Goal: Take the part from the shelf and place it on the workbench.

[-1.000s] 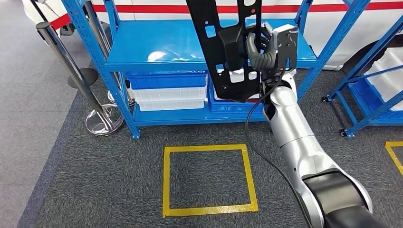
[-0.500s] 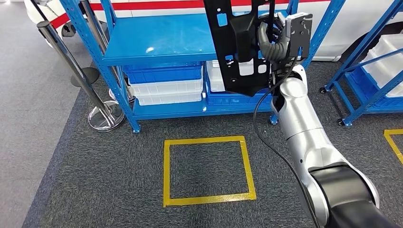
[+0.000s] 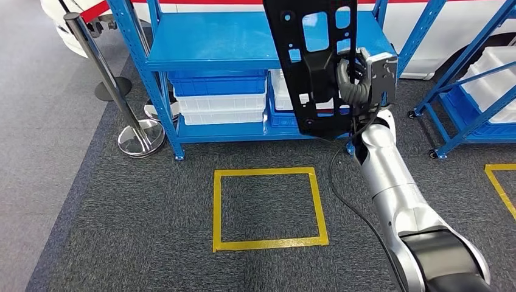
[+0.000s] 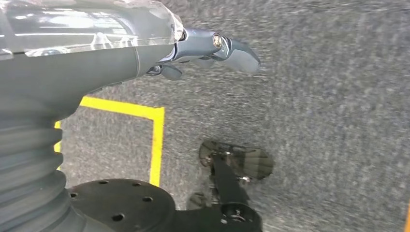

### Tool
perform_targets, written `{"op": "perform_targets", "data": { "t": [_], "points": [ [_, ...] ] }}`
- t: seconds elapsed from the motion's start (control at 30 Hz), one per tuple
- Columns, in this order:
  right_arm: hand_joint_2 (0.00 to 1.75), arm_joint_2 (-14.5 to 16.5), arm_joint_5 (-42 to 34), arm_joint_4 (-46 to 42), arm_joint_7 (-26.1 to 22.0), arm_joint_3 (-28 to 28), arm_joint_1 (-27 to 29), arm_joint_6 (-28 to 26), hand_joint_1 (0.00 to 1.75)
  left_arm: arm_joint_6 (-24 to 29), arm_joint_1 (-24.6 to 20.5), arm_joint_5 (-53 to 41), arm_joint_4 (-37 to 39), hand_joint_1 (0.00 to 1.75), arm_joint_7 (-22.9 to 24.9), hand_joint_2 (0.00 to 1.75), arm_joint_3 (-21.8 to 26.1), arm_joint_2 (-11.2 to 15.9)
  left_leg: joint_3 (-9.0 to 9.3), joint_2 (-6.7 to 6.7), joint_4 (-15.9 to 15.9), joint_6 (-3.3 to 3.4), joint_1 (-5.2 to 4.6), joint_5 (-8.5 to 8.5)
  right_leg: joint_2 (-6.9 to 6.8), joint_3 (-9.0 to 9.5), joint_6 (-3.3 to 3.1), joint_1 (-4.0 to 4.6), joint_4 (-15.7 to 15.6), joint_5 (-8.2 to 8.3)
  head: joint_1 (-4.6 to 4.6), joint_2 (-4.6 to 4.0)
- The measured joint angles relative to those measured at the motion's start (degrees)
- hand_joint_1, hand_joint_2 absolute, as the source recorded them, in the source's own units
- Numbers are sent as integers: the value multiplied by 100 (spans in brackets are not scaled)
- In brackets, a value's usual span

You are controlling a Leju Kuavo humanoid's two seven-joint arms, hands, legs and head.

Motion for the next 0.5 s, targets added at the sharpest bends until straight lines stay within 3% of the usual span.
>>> {"op": "perform_targets", "data": {
  "t": [0.03,0.07,0.13,0.17,0.23,0.3,0.33,0.4,0.47,0.5],
  "points": [
    [175,-15,8,-25,-11,-3,51,-11,175,4,17,14,0,0,-7,175,0,0,-67,1,24,-12,0,34,0,119,2,-6,-64,97,0,0],
    [175,-26,13,-52,-16,-6,80,-19,175,7,29,23,0,0,-10,175,0,-1,-131,2,52,-28,0,60,0,338,-2,-13,-337,248,0,0],
    [175,-42,28,-114,-25,-19,91,-26,175,13,34,40,0,0,-24,175,0,-1,-236,6,109,-77,-7,105,7,834,-38,-6,-1105,374,-1,1],
    [175,-56,41,-136,-26,-26,93,-29,175,18,34,61,0,0,-37,175,1,-2,-266,7,120,-108,-13,137,14,987,-71,10,-1368,380,-1,1],
    [175,-116,70,-146,-16,-45,94,-26,175,31,41,123,0,0,-74,175,7,-2,-299,4,105,-176,-20,220,21,1050,-140,51,-1538,373,-1,1],
    [175,-240,73,-83,-27,-77,105,35,175,34,51,148,0,0,-95,175,17,2,-354,-22,112,-239,-24,223,-8,997,-230,22,-1576,458,-1,1],
    [175,-324,56,-42,-61,-98,135,82,175,33,49,140,0,0,-84,175,20,5,-410,-33,208,-264,-26,107,-30,964,-286,5,-1600,513,-2,1],
    [175,-534,-18,32,-187,-169,303,179,175,38,37,108,0,0,-17,175,22,15,-587,-36,741,-298,-22,-369,-78,878,-356,1,-1625,618,-2,0],
    [175,-728,-109,70,-328,-277,636,239,175,52,30,75,0,0,57,175,22,25,-731,-32,1475,-321,-16,-782,-118,779,-375,19,-1615,696,-2,0],
    [175,-798,-139,83,-391,-336,831,250,175,59,30,59,0,0,77,175,22,36,-711,-31,1671,-326,-15,-830,-131,726,-374,27,-1604,730,-2,0]
  ]
}}
